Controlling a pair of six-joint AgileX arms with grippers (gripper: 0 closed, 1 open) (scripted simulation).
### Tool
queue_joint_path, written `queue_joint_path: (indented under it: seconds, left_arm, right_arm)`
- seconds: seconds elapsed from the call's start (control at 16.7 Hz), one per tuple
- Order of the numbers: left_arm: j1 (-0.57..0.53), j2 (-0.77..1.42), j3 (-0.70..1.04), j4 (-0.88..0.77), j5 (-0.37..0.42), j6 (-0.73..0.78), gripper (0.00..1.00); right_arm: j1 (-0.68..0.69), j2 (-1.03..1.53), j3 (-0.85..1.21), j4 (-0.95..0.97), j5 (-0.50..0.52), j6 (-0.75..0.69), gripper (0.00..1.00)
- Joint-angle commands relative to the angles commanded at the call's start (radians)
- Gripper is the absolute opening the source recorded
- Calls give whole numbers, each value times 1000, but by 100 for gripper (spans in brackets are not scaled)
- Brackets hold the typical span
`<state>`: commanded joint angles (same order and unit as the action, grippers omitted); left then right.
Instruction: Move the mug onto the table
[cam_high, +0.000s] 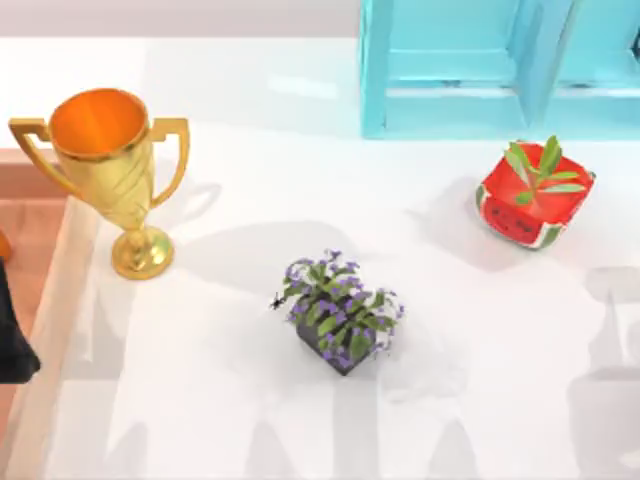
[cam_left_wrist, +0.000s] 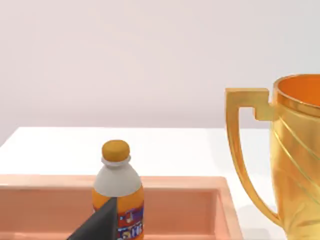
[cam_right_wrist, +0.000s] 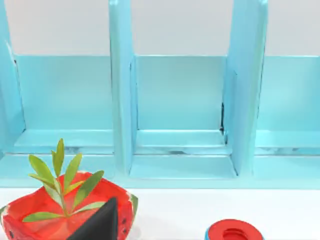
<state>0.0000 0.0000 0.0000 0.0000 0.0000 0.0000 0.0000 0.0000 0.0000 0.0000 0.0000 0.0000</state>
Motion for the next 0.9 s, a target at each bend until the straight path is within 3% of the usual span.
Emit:
queue_joint_path:
  seconds: [0.24, 0.42, 0.9]
  left_arm:
    - [8, 33, 33, -32, -1, 8, 100]
    - [31, 161, 160, -152, -1, 35, 100]
    - [134, 901, 743, -733, 0, 148, 100]
  right_arm:
    - [0, 0, 0, 0, 0, 0, 100]
    - [0, 0, 0, 0, 0, 0, 100]
    - [0, 0, 0, 0, 0, 0, 100]
